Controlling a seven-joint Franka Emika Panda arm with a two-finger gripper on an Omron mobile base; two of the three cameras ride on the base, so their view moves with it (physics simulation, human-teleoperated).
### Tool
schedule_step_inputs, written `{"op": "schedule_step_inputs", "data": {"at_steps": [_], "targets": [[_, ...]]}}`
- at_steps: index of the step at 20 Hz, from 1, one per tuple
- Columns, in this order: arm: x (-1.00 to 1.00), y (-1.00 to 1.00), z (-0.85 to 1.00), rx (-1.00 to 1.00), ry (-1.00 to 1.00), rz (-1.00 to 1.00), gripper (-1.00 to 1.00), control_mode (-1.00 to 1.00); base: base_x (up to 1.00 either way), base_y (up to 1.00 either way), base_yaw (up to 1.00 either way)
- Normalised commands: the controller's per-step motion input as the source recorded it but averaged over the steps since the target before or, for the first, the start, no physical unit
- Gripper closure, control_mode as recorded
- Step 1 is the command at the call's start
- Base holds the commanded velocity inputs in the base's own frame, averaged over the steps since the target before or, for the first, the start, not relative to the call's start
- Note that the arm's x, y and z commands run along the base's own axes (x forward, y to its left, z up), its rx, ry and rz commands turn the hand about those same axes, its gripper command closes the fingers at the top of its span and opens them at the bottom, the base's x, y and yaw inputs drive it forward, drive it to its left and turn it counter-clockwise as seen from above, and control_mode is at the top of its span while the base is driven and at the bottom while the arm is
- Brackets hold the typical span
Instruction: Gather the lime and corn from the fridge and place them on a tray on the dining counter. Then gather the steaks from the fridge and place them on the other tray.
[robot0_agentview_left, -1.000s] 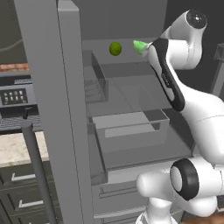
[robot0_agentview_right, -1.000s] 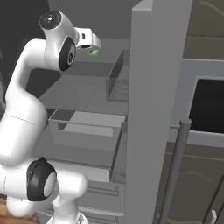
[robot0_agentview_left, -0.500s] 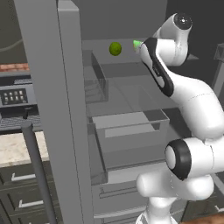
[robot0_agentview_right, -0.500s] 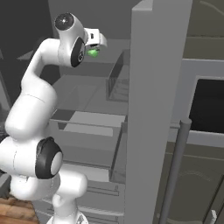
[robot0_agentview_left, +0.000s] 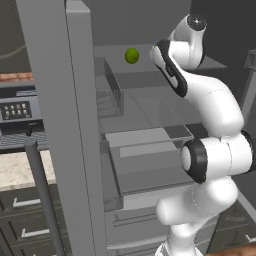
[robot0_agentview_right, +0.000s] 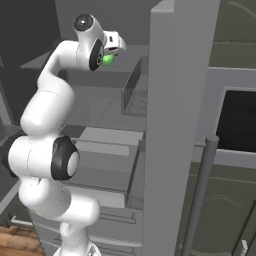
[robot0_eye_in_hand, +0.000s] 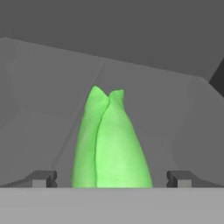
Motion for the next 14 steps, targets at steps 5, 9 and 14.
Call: {"op": "schedule_step_inputs", "data": {"at_steps": [5,9,14], "targets": [[0.39,0.0,-0.06,0.0,0.05,0.0,-1.0,-1.0,0.0,0.0,0.0],[0.22,0.0,-0.14,0.01,0.04,0.0,-1.0,-1.0,0.0,0.0,0.0],[0.02,0.0,-0.3,0.01,0.01,0.0,-1.0,-1.0,0.0,0.0,0.0]]}}
